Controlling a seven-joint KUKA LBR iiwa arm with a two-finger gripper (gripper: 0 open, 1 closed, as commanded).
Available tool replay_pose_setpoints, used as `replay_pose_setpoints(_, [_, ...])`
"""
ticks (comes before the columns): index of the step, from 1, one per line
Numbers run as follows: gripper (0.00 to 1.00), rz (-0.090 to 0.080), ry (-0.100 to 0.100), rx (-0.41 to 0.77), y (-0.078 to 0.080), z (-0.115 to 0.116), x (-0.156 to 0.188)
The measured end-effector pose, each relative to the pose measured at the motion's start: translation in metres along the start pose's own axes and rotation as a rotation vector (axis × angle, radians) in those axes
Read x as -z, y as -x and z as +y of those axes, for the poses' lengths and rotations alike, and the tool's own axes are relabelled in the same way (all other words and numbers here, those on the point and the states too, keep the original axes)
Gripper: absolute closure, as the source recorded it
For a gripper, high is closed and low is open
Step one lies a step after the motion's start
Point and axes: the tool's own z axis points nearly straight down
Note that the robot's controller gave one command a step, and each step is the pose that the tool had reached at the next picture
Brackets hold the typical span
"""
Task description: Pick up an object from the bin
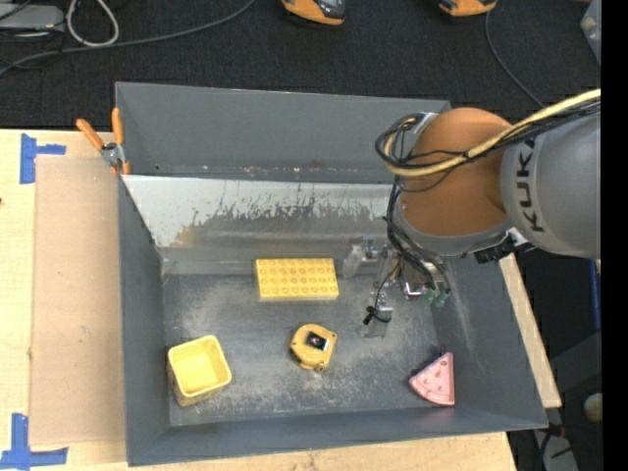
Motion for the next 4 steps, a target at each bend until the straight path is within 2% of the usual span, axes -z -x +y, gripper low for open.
replay_pose_setpoints(1, [0.0, -0.008, 0.0, 0.0, 0.001, 0.0, 0.005])
replay_pose_setpoints(2, [0.0, -0.01, 0.002, -0.072, -0.009, 0.019, -0.076])
replay_pose_setpoints(3, [0.0, -0.01, -0.001, 0.031, -0.014, 0.025, -0.069])
replay_pose_setpoints(4, [0.0, -0.001, 0.001, 0.493, -0.036, 0.045, -0.074])
